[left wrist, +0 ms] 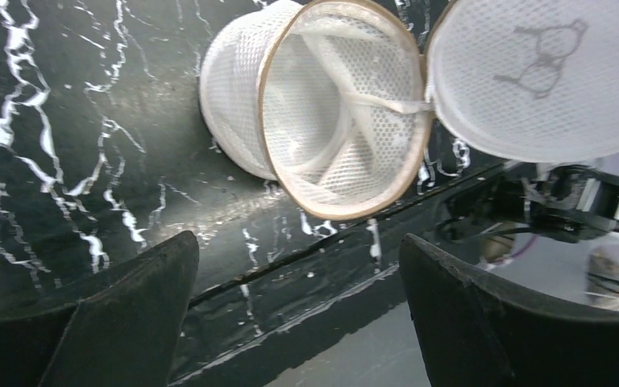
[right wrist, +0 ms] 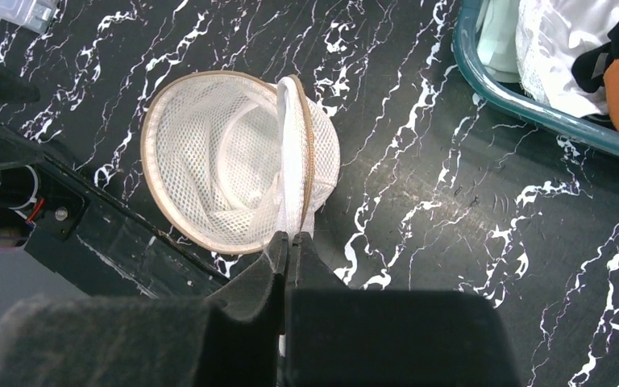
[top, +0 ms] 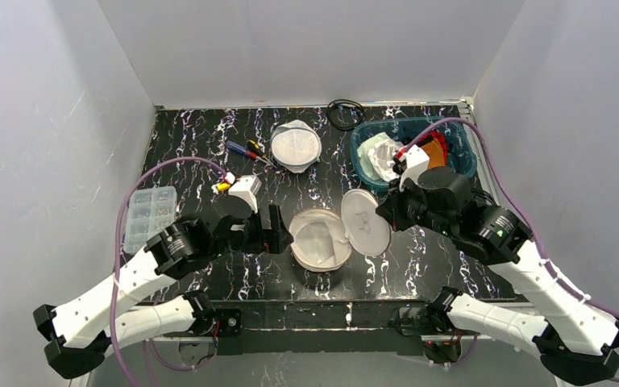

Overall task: Unzip the laundry bag and remove the bra
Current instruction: Adjust the laundry bag at the center of the board, then close the laundry bag at the center of the board.

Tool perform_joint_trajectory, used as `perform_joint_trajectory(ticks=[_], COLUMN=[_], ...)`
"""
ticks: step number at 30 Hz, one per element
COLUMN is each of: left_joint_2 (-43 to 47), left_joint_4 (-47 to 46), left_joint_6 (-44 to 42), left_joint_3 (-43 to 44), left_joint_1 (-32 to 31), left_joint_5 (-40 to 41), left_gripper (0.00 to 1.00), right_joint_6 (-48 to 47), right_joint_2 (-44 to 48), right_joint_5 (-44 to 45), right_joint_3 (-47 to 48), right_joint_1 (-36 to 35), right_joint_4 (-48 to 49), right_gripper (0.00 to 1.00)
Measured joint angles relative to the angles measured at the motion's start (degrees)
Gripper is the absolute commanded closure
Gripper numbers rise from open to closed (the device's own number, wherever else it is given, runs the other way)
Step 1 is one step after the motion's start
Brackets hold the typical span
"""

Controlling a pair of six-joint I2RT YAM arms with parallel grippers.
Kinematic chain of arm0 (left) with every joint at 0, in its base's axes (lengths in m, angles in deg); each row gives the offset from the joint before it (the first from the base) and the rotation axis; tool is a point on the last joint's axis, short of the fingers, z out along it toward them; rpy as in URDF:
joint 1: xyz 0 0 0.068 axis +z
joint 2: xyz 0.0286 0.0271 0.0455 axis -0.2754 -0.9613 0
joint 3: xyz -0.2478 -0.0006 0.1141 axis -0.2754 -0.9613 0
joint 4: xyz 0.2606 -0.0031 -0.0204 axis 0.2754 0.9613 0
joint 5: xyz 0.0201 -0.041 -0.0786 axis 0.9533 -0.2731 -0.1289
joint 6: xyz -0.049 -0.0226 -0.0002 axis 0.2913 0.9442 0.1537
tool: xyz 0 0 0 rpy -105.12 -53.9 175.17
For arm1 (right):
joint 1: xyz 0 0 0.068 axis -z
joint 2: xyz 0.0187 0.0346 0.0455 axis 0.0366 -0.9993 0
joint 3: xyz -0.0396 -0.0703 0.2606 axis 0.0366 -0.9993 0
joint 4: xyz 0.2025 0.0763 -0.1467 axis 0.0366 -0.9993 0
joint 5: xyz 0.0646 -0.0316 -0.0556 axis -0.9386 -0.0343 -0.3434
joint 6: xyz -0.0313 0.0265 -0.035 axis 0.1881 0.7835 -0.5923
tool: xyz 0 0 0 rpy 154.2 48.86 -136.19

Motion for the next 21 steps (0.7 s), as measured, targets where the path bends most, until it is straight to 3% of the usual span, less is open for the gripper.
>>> perform_joint_trajectory(ticks=[15, 21], left_joint_2=[-22.38, -31.82], left_joint_4=[5.79, 4.57], left_joint_6=[-14.36, -17.53], left_joint_3=[8.55, 16.09], left_joint_1=[0.02, 0.02], left_joint_5=[2.12, 3.5], left_gripper=[0.2, 0.34], right_joint_6=[-1.75, -1.75], right_joint_2=[-3.41, -3.76], right_joint_5=[-2.56, -2.91], right_joint_3=[0.87, 0.87], right_joint_1=[0.0, 0.0], right_joint_4=[-0.66, -0.68], right_gripper=[0.99, 0.99])
